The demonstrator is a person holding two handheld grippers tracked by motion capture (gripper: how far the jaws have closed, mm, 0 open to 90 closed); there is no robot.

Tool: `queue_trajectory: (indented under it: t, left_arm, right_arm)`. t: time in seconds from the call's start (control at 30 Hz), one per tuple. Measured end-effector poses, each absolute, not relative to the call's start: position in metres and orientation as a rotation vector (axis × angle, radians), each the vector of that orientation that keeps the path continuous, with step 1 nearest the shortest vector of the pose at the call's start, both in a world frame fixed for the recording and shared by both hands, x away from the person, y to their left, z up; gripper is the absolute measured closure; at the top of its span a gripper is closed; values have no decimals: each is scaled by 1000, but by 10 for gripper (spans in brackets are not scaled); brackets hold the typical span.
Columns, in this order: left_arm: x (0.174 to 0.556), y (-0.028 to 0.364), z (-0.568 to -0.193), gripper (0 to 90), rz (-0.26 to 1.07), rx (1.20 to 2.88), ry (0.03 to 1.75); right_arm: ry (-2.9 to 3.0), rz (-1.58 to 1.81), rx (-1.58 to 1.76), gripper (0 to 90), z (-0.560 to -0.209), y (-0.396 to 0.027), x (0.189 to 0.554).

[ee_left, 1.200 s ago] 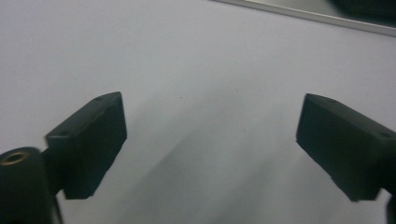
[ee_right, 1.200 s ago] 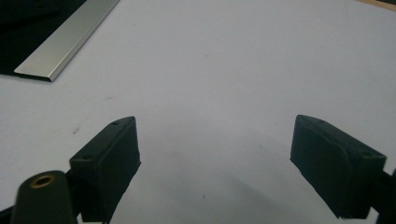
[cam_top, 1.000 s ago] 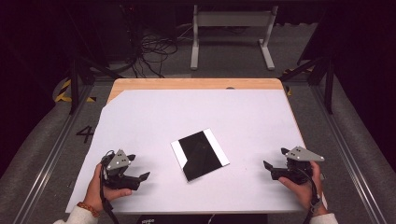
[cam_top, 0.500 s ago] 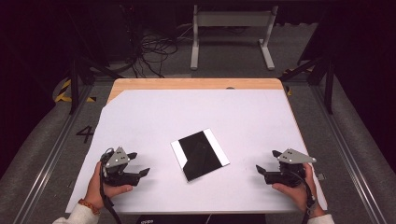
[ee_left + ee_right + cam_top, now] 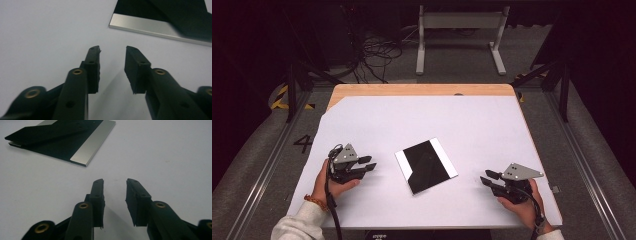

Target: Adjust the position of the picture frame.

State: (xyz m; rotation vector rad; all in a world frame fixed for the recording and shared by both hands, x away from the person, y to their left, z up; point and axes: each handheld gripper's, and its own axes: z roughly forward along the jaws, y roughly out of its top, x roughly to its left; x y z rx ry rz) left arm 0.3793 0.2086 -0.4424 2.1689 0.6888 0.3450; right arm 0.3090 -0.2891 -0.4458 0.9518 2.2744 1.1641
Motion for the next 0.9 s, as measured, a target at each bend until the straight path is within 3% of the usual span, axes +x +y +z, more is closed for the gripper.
queue_trajectory:
  t: [0.17,0.37,0.9]
  left_arm:
    - [390,196,-440,898,337,2183,666]
    - [410,181,-442,899,335,2190,669]
    - [453,133,-455,900,285,2225,662]
  right_arm:
    - [2295,1172,918,822,-443,-279,308]
    - [2343,1157,891,892,-445,-259,311]
    - [2409,1120,891,900,-454,-215,320]
